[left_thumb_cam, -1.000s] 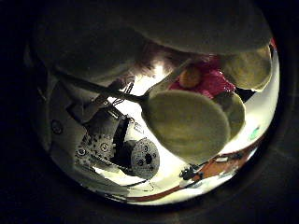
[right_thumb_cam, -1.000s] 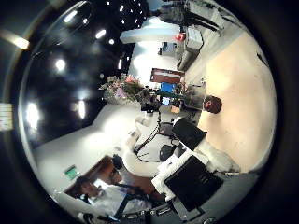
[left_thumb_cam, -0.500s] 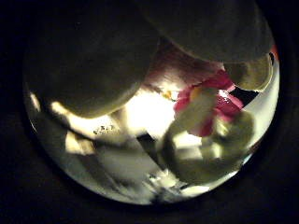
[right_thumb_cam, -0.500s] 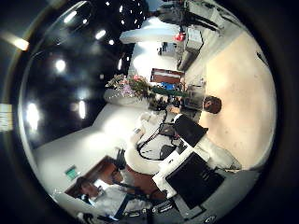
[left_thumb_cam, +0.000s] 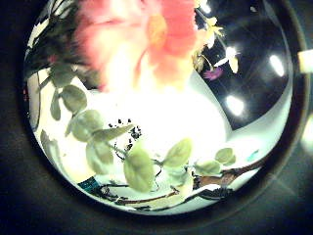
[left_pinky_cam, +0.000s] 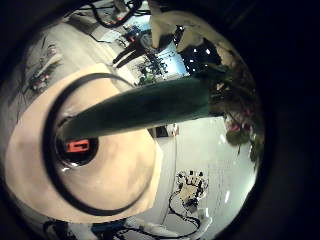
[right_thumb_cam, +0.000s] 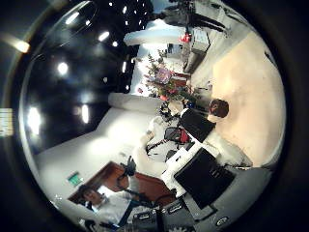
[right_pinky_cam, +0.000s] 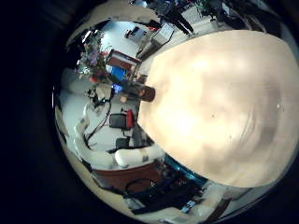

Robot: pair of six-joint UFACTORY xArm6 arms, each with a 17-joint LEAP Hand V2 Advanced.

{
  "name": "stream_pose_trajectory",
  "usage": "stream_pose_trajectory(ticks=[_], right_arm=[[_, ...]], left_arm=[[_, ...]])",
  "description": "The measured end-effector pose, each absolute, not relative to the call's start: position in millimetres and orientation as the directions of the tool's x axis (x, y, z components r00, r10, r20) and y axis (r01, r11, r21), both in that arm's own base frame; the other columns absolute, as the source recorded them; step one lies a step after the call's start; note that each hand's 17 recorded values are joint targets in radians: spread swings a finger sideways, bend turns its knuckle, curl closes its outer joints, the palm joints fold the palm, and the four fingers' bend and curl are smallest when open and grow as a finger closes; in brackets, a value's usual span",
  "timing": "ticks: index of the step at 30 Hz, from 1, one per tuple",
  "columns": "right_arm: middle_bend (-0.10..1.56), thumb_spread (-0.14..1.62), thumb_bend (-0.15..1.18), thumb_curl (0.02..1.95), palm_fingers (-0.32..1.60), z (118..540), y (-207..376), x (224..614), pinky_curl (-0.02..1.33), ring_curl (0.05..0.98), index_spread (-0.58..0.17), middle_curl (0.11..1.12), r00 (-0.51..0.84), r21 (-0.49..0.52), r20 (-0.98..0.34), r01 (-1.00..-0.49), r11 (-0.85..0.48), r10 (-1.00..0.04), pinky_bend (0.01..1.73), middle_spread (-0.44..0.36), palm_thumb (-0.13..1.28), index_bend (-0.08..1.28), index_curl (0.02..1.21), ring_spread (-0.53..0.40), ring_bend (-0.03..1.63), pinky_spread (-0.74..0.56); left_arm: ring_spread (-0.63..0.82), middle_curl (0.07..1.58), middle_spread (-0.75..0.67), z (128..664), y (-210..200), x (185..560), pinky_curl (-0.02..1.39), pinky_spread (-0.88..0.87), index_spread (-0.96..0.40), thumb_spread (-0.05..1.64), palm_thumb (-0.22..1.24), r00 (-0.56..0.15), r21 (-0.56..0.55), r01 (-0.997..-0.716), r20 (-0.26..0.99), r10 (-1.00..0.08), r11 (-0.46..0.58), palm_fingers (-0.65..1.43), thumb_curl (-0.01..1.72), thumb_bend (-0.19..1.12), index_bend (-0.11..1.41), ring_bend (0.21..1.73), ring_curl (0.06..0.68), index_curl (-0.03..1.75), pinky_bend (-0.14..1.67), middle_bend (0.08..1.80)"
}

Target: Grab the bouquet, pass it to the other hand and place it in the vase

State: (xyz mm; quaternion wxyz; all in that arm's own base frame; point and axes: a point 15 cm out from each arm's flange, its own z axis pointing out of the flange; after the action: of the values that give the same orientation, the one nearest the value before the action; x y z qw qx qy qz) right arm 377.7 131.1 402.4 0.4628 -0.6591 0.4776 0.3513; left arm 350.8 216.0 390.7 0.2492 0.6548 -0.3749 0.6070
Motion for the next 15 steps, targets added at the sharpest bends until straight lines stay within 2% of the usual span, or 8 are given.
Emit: stream_pose_trajectory(ticks=[3,9,15], right_arm=[[0.19,1.0,-0.02,0.47,0.34,401,131,375,0.2,0.18,-0.355,0.34,0.303,-0.278,-0.904,-0.952,-0.126,-0.301,0.74,0.017,0.73,0.2,0.36,0.135,0.59,0.52],[0.19,1.0,-0.02,0.47,0.38,399,131,374,0.18,0.174,-0.355,0.33,0.334,-0.304,-0.895,-0.942,-0.142,-0.297,0.72,0.003,0.73,0.21,0.37,0.118,0.59,0.51],[0.19,1.0,-0.02,0.48,0.4,390,130,366,0.17,0.168,-0.36,0.33,0.381,-0.334,-0.875,-0.922,-0.196,-0.3,0.72,-0.001,0.75,0.2,0.38,0.104,0.58,0.52]], left_arm=[[0.68,0.32,0.6,382,222,335,0.41,0.68,0.0,0.79,0.02,0.019,-0.101,-0.797,0.981,-0.192,-0.596,-0.24,0.38,-0.04,0.07,0.56,0.17,0.33,0.18,0.16],[0.69,0.28,0.6,371,200,299,0.37,0.68,0.01,0.8,0.02,0.082,-0.049,-0.838,0.974,-0.213,-0.543,-0.19,0.36,-0.04,0.1,0.52,0.164,0.25,0.18,0.16],[0.7,0.26,0.59,374,168,260,0.34,0.67,0.01,0.81,0.02,0.096,-0.053,-0.817,0.97,-0.226,-0.574,-0.15,0.35,-0.04,0.12,0.5,0.165,0.21,0.18,0.17]])
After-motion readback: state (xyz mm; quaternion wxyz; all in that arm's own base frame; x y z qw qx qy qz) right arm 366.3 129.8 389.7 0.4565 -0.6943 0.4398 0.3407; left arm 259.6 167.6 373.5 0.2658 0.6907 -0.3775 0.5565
